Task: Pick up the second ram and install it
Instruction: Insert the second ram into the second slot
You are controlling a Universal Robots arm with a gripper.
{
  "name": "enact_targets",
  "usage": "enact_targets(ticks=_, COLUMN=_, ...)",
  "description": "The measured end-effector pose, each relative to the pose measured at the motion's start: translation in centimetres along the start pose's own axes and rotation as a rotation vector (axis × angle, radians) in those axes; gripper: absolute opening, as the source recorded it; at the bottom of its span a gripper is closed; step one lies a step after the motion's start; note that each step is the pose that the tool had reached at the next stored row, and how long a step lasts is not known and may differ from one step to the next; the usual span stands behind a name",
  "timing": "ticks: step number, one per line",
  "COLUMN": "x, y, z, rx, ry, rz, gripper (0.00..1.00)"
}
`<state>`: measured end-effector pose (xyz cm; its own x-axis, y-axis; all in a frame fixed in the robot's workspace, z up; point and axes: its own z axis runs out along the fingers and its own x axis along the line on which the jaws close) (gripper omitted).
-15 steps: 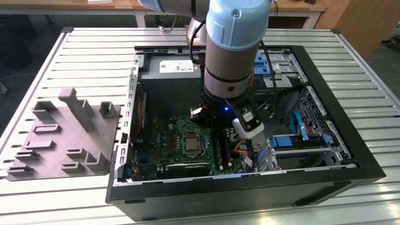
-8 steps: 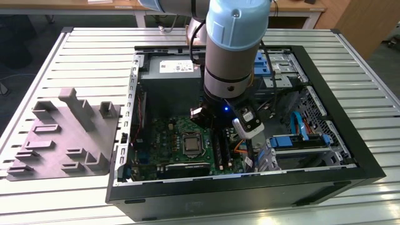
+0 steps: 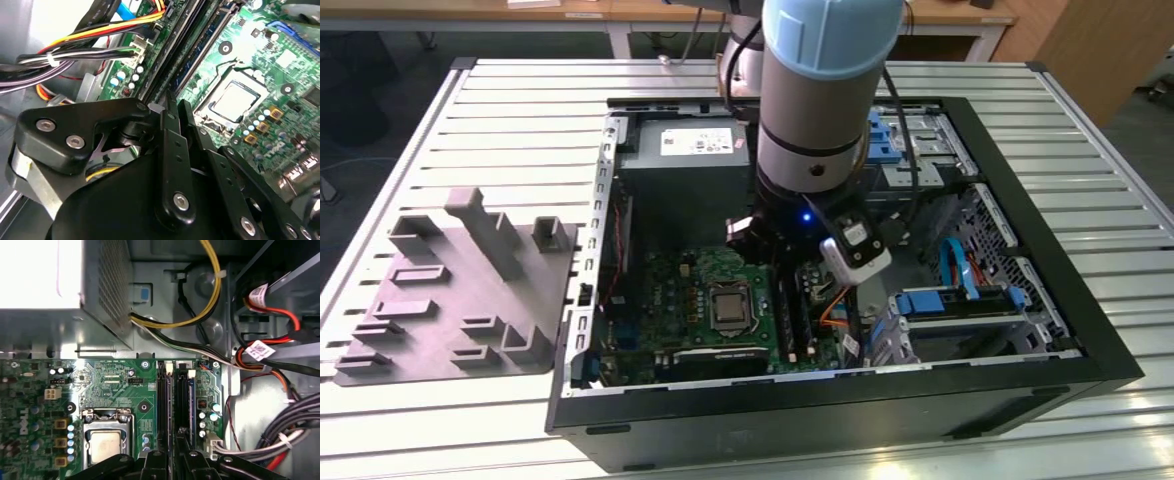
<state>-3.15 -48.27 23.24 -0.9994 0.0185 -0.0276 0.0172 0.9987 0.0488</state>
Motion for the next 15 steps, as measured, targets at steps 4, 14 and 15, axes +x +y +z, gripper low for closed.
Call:
enact_targets(ticks=4, x=-0.02, y=0.03, z=-0.46, rx=0.0012, ry=0.0000, rz=0.000, gripper=0.21)
enact_targets(ticks=14, x=-0.02, y=0.02, z=-0.47, rx=0.0018, ry=0.0000, rz=0.000, gripper=0.13)
enact_targets(ticks=15, x=-0.02, y=0.02, z=-0.47, rx=0.0019, ry=0.0000, rz=0.000, gripper=0.11)
